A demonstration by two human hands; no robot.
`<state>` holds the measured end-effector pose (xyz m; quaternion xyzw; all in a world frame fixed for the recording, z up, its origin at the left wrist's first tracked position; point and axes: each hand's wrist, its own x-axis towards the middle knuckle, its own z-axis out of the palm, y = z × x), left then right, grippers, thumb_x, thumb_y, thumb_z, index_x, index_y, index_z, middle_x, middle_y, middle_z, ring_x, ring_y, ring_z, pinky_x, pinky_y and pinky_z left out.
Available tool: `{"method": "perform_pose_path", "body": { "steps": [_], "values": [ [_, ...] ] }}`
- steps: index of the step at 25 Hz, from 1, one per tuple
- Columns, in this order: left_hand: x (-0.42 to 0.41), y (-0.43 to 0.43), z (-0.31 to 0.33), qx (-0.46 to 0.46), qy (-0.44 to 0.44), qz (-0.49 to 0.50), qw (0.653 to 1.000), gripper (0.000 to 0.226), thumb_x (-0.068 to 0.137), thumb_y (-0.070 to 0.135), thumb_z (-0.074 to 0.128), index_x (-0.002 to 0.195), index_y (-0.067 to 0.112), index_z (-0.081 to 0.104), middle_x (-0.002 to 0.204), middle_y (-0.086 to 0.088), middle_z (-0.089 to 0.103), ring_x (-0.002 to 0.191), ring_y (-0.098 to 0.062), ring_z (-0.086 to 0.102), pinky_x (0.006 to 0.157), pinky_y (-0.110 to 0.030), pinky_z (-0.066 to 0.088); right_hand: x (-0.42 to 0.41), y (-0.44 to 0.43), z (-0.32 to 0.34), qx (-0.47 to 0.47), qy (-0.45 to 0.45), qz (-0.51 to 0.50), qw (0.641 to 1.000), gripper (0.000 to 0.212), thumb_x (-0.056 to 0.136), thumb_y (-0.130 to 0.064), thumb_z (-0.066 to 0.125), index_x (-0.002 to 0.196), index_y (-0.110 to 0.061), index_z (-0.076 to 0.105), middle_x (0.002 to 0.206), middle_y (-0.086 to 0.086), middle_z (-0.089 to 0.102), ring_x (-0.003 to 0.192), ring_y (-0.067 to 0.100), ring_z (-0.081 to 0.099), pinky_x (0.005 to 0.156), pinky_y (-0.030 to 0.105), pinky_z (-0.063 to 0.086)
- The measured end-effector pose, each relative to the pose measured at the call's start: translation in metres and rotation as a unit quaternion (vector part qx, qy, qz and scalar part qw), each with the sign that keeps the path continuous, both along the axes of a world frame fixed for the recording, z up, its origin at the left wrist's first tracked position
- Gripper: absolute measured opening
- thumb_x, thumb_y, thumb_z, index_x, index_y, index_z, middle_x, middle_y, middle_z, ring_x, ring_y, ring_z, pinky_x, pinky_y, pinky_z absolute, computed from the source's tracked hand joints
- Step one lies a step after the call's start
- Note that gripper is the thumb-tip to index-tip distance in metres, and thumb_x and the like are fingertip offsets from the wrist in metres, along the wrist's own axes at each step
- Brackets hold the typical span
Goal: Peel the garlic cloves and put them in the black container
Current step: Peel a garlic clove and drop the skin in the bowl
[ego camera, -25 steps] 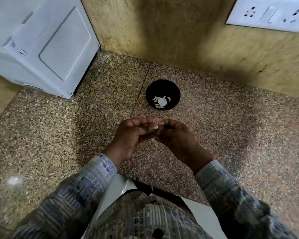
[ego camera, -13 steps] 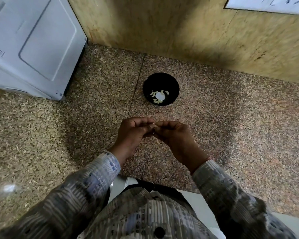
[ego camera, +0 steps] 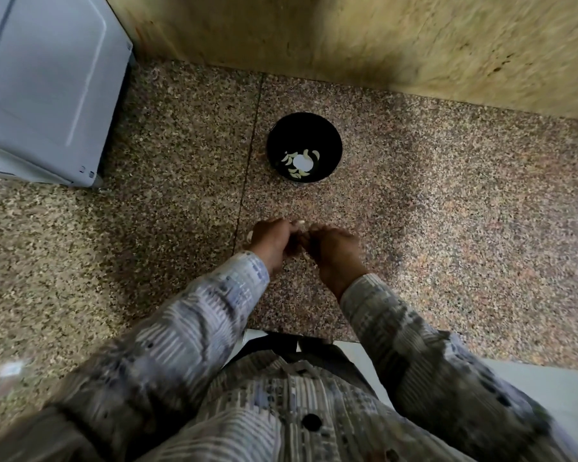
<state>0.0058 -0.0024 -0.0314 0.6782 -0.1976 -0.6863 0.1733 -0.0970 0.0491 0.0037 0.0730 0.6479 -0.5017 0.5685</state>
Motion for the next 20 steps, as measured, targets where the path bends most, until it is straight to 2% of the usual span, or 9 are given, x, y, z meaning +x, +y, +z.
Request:
{"method": "perform_pose_path", "body": {
  "steps": [3, 5, 8, 11, 13, 16, 20],
  "values": [
    [0.001, -0.009, -0.016, 0.047, 0.049, -0.002, 0.998, 0.025, 0.102, 0.018, 0.059, 0.079, 0.012, 0.066, 0.070, -0.003, 0.065, 0.055, -0.013, 0.059, 0.053, -0.027, 0.051, -0.008, 0.004, -0.004, 0.019, 0.004, 0.000, 1.000, 0.024, 0.101, 0.008, 0.046, 0.087, 0.002, 0.064, 0.095, 0.026, 0.070, 0.086, 0.034, 0.069, 0.091, 0.047, 0.061],
    [0.002, -0.011, -0.020, 0.037, 0.053, 0.008, 0.998, 0.024, 0.102, 0.019, 0.062, 0.079, 0.013, 0.065, 0.069, -0.002, 0.062, 0.049, -0.010, 0.058, 0.047, -0.022, 0.051, -0.010, 0.011, -0.010, 0.050, 0.049, 0.038, 0.997, 0.022, 0.100, 0.011, 0.049, 0.090, 0.004, 0.067, 0.109, 0.034, 0.070, 0.091, 0.039, 0.072, 0.088, 0.049, 0.062],
    [0.006, -0.005, -0.015, 0.004, 0.070, 0.024, 0.997, 0.019, 0.099, 0.019, 0.069, 0.082, 0.010, 0.067, 0.069, -0.004, 0.065, 0.051, -0.011, 0.061, 0.051, -0.024, 0.054, -0.016, 0.022, -0.012, 0.061, 0.078, 0.095, 0.991, 0.018, 0.097, 0.013, 0.053, 0.092, 0.004, 0.068, 0.110, 0.035, 0.071, 0.098, 0.041, 0.074, 0.086, 0.048, 0.063],
    [0.018, 0.009, -0.005, -0.004, 0.105, 0.029, 0.994, 0.014, 0.100, 0.015, 0.066, 0.090, 0.008, 0.070, 0.071, -0.004, 0.069, 0.063, -0.014, 0.065, 0.065, -0.031, 0.058, -0.023, 0.031, -0.007, 0.042, 0.008, 0.072, 0.996, 0.017, 0.100, 0.012, 0.049, 0.106, 0.008, 0.066, 0.104, 0.023, 0.072, 0.090, 0.031, 0.074, 0.077, 0.037, 0.065],
    [0.027, 0.020, 0.002, 0.007, 0.144, 0.038, 0.989, 0.013, 0.103, 0.011, 0.058, 0.098, 0.006, 0.068, 0.071, -0.002, 0.068, 0.067, -0.014, 0.064, 0.065, -0.029, 0.057, -0.025, 0.035, -0.004, 0.024, -0.042, 0.061, 0.997, 0.019, 0.101, 0.010, 0.049, 0.114, 0.008, 0.063, 0.106, 0.020, 0.070, 0.094, 0.029, 0.072, 0.079, 0.035, 0.065],
    [0.037, 0.034, 0.011, 0.010, 0.197, 0.063, 0.978, 0.016, 0.106, 0.008, 0.049, 0.100, 0.007, 0.063, 0.072, -0.003, 0.063, 0.065, -0.014, 0.062, 0.060, -0.026, 0.055, -0.031, 0.036, -0.002, 0.000, -0.103, 0.073, 0.992, 0.016, 0.103, 0.007, 0.049, 0.111, 0.002, 0.061, 0.105, 0.016, 0.066, 0.096, 0.025, 0.070, 0.078, 0.033, 0.063],
    [0.047, 0.045, 0.018, 0.022, 0.250, 0.153, 0.956, 0.018, 0.105, 0.008, 0.049, 0.094, 0.011, 0.062, 0.079, -0.004, 0.062, 0.064, -0.012, 0.064, 0.057, -0.025, 0.054, -0.034, 0.030, 0.011, -0.029, -0.147, 0.119, 0.981, 0.018, 0.104, 0.007, 0.045, 0.101, -0.002, 0.060, 0.094, 0.010, 0.064, 0.090, 0.021, 0.067, 0.076, 0.030, 0.063]
  ]
}}
